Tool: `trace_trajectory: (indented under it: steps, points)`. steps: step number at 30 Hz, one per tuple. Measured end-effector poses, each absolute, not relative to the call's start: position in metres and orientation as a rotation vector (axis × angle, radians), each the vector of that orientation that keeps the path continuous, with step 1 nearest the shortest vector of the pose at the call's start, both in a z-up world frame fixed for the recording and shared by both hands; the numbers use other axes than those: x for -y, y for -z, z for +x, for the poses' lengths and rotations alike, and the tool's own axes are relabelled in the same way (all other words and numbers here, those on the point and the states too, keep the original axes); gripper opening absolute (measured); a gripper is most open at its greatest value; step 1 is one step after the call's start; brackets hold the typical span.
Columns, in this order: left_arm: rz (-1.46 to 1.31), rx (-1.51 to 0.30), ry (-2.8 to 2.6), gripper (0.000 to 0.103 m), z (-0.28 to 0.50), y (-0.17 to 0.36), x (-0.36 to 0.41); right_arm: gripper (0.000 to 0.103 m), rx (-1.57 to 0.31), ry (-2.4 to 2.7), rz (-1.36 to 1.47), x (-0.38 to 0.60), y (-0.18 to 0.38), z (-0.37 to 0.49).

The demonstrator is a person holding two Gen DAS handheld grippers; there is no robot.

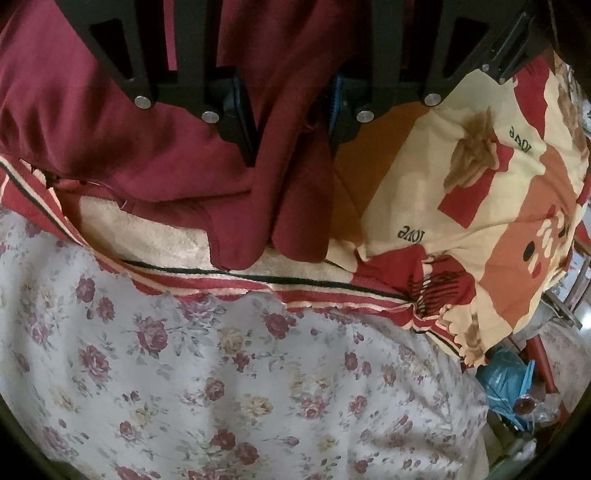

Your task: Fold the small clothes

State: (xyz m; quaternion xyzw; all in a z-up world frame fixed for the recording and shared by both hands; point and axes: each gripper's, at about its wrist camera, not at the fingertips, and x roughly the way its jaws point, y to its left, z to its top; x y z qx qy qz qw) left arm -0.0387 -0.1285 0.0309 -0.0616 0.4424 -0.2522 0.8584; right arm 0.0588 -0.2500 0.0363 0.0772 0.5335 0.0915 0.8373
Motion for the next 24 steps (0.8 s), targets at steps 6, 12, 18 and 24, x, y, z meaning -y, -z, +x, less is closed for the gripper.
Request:
trace_trajectory:
  steps: [6,12,18,24]
  points:
    - [-0.116,-0.952,0.550,0.054,-0.037,-0.020,0.137,0.032,-1.124,-0.198,0.193,0.253,-0.036,0.055]
    - [-0.161,-0.934,0.644,0.020,-0.045,-0.037,0.148,0.026,-1.083,-0.216,0.220,0.269,-0.056,0.039]
    - [-0.117,-0.863,0.745,0.019,-0.076,-0.079,0.185,0.025,-0.989,-0.223,0.247,0.312,-0.107,0.000]
    - [-0.035,-0.838,0.859,0.019,-0.106,-0.110,0.255,0.024,-0.922,-0.153,0.270,0.377,-0.143,-0.045]
